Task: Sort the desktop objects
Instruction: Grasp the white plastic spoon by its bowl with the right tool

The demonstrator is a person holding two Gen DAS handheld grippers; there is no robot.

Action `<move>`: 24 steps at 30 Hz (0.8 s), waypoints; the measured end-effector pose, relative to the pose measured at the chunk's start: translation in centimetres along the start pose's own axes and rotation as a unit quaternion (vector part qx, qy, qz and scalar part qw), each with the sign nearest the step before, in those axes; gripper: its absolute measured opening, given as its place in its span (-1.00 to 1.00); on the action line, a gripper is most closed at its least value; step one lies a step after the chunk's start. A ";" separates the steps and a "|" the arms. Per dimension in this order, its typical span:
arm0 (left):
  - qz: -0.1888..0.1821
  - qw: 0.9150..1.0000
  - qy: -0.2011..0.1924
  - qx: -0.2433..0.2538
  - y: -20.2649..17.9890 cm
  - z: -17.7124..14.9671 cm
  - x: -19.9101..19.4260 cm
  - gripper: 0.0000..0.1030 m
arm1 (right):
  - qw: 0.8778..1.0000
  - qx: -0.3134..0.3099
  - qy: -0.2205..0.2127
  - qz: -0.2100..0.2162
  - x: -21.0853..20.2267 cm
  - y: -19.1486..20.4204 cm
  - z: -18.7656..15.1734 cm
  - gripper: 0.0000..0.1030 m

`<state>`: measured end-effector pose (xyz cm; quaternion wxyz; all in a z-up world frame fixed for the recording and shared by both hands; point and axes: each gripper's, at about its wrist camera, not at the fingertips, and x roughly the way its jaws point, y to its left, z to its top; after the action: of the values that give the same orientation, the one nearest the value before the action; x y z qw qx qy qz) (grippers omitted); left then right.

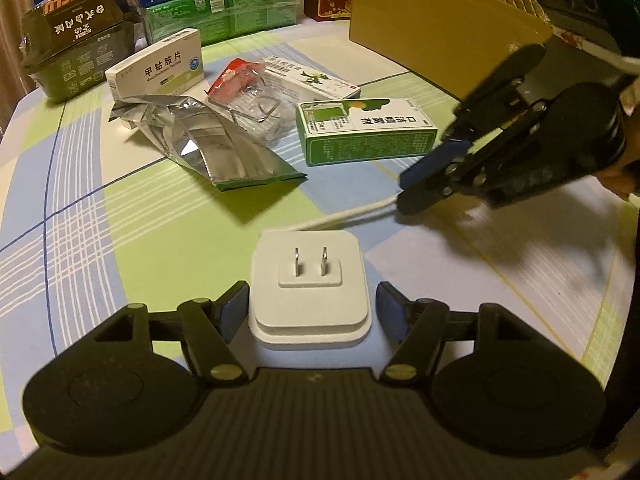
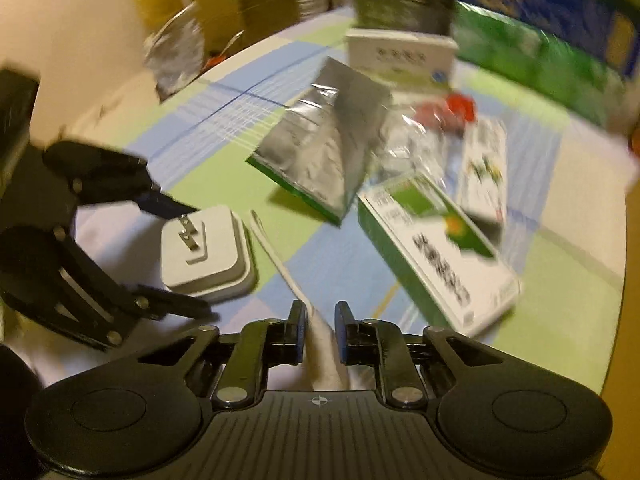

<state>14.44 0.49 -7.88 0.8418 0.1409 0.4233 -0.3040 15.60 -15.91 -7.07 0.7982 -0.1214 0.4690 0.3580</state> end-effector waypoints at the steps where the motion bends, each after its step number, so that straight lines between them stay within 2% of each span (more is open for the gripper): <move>1: 0.001 1.000 0.001 0.001 -0.1 0.0 0.0 0.26 | 1.000 -0.002 -0.002 -0.014 -0.2 -0.1 -0.2 -0.77; 4: 0.004 1.000 0.001 0.001 -0.1 -0.1 -0.1 0.26 | 0.998 -0.029 -0.015 -0.062 -0.7 -0.1 -0.5 -0.76; 8: 0.004 1.000 0.000 0.000 -0.1 -0.1 -0.2 0.26 | 0.996 -0.050 -0.022 -0.075 -1.2 -0.1 -1.0 -0.71; 10: 0.004 1.000 -0.001 0.000 -0.1 -0.1 -0.2 0.26 | 0.995 -0.071 -0.026 -0.067 -1.3 0.4 -1.2 -0.57; 12: 0.005 1.000 -0.001 0.001 -0.1 -0.1 -0.2 0.26 | 0.993 -0.096 -0.029 -0.062 -1.2 1.0 -1.6 -0.04; 14: 0.005 1.000 -0.002 0.001 -0.2 0.0 -0.2 0.26 | 0.991 -0.119 -0.024 -0.052 -0.9 1.5 -1.8 0.09; 18: 0.003 1.000 -0.003 0.003 -0.2 0.2 -0.2 0.26 | 0.987 -0.152 -0.002 -0.044 0.4 2.0 -2.5 0.09; 21: 0.003 1.000 -0.005 0.004 -0.1 0.2 0.0 0.26 | 0.987 -0.156 -0.003 -0.038 0.4 1.7 -2.5 0.06; 22: 0.003 1.000 -0.006 0.004 -0.1 0.2 0.0 0.26 | 0.987 -0.159 -0.004 -0.036 0.4 1.5 -2.5 0.03; 24: 0.003 1.000 -0.006 0.003 -0.1 0.2 0.1 0.26 | 0.987 -0.161 -0.005 -0.029 0.4 1.1 -2.5 -0.21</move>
<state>14.54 0.27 -7.81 0.8447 0.1432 0.4166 -0.3039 13.30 -16.23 -8.53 0.7805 -0.2599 0.3979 0.4063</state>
